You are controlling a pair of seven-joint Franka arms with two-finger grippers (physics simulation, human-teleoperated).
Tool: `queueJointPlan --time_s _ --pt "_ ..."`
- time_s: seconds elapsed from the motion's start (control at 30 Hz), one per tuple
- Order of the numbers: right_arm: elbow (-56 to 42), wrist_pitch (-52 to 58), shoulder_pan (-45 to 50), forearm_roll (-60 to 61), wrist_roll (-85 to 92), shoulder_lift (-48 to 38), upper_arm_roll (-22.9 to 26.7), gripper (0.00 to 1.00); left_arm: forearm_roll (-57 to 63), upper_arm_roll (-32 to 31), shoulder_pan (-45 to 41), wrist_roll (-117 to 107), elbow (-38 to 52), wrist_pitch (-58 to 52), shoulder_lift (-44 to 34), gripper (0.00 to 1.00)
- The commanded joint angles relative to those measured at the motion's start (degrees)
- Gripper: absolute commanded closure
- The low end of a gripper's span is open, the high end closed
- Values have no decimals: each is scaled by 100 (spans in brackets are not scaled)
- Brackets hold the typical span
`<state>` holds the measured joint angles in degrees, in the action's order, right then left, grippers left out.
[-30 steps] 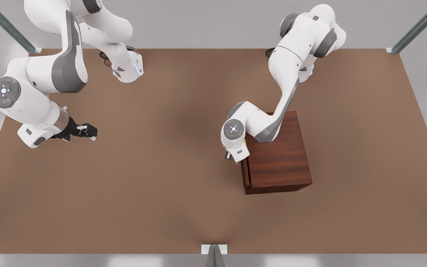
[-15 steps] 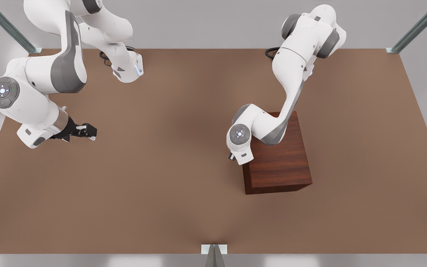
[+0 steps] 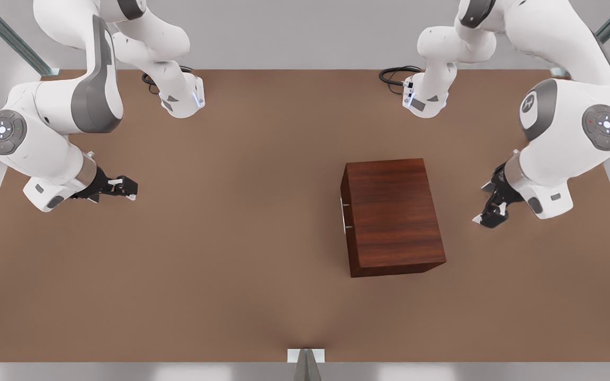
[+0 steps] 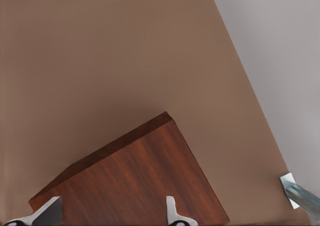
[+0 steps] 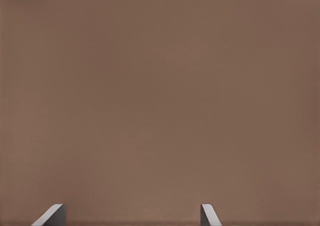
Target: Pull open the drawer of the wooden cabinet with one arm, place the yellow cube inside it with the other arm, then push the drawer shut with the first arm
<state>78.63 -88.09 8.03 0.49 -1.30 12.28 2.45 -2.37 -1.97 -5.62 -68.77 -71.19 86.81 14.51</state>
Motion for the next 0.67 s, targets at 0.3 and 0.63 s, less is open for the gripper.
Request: queueJointPlan --time_s 0.3,0.63 --pt "-14 -103 -30 -14 51 81 1 0 307 -49 -45 7193 43 -569 96 0" --pt "-14 -103 -12 -23 51 81 1 0 316 -67 -115 7255 43 -560 96 0"
